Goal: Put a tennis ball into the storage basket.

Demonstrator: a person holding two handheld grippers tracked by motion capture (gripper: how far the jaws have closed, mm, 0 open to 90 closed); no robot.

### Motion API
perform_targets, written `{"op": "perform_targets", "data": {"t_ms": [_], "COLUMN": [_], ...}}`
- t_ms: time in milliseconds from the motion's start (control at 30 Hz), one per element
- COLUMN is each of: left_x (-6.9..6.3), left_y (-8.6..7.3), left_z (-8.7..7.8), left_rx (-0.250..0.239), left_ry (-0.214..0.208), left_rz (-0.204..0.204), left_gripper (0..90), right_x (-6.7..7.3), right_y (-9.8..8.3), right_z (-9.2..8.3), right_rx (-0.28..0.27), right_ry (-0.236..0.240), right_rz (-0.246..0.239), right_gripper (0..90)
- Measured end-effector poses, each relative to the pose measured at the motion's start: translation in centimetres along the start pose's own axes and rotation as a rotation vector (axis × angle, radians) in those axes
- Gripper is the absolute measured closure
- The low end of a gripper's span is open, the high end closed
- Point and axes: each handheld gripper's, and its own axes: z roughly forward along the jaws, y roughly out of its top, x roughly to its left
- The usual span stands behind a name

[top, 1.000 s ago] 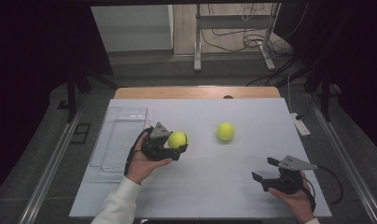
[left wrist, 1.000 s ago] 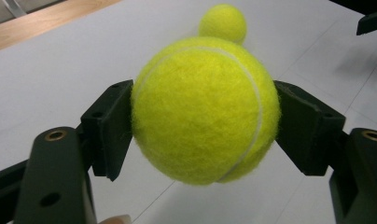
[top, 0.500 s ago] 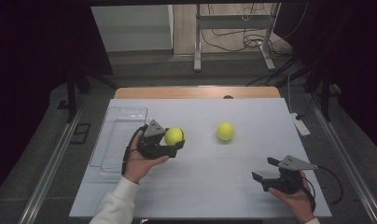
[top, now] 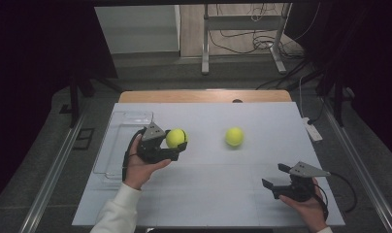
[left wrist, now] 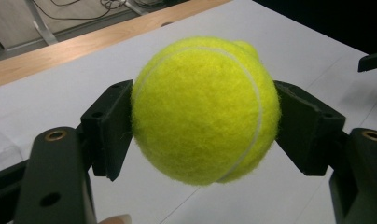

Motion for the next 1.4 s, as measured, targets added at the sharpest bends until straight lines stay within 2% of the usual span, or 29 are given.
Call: {"op": "perform_targets", "data": {"t_ms": [767, 1400], "left_x": [1.5, 3.1], "left_y": [0.3, 0.4], "left_z": [-2.0, -2.4], "left_rx": [-0.054, -0.073], "left_ry": [0.043, 0.09], "left_rz": [-0.03, -0.062], "left_gripper": [26.9, 27.0], "right_x": [0.0, 0.1], "right_y": [0.0, -0.4], "right_z": [0.0, -0.7], "right_rx": [0.0, -0.002], "right_ry": [-0.003, -0.017], "right_rz": [0.0, 0.01], "right_gripper": [12.2, 12.3]}}
